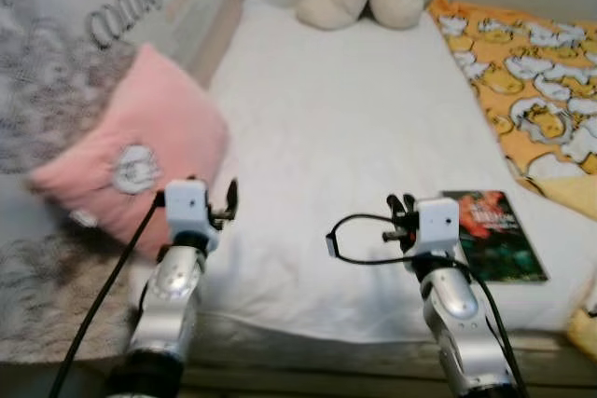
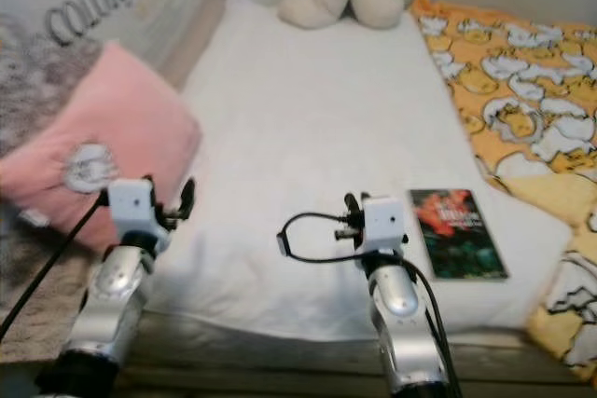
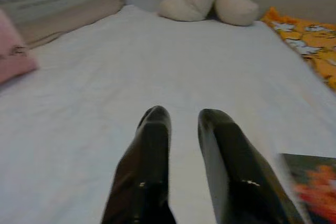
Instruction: Clean up the room
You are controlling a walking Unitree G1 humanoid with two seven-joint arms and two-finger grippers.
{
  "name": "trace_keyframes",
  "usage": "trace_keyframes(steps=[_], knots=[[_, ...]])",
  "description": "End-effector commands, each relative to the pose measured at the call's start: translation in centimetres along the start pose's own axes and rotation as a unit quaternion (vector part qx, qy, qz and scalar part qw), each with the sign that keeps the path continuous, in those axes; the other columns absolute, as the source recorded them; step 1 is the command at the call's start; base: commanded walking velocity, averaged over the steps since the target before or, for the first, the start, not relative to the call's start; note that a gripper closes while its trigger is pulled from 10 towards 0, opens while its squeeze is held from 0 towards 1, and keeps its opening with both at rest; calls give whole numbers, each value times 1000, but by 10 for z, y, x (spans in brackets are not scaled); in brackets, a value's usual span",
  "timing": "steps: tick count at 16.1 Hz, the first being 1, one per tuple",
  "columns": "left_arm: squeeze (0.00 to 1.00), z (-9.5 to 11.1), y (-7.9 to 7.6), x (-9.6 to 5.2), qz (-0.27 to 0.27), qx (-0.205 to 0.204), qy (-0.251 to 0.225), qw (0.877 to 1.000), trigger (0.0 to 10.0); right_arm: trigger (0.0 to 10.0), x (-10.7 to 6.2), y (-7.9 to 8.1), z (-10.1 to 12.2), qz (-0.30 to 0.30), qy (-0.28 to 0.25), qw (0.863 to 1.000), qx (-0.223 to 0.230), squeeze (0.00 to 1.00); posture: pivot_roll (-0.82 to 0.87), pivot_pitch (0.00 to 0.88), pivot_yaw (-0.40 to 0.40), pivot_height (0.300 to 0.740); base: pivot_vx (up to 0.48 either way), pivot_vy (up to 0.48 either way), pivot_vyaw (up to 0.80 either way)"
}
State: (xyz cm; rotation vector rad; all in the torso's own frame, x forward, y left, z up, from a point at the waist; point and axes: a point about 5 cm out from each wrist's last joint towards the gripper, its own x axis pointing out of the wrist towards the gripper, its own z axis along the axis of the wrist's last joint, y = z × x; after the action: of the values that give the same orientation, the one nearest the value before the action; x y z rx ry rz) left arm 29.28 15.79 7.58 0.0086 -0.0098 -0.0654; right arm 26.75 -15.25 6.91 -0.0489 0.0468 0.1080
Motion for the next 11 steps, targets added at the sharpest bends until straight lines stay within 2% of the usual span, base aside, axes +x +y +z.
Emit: trace_keyframes(steps=[1, 5, 6, 11], knots=[[0, 1, -12, 1, -22, 4, -7, 1000, 10000, 10000, -3, -12, -6, -13, 10, 1000, -2, 1000, -34, 0, -15, 740, 270, -394, 0], [0, 4, -17, -5, -45, 11, -21, 999, 10000, 10000, -3, -18, -10, -26, 10, 1000, -5, 1000, -30, 0, -9, 740, 271, -394, 0], [0, 5, -20, -6, -59, 6, -25, 998, 10000, 10000, -3, -25, -15, -43, 24, 998, -36, 1000, -31, 0, -1, 740, 274, -394, 0], [0, 4, -18, -13, -66, 5, -27, 997, 10000, 10000, -9, -23, -17, -28, 17, 999, -14, 1000, -38, 0, 6, 740, 271, -393, 0]])
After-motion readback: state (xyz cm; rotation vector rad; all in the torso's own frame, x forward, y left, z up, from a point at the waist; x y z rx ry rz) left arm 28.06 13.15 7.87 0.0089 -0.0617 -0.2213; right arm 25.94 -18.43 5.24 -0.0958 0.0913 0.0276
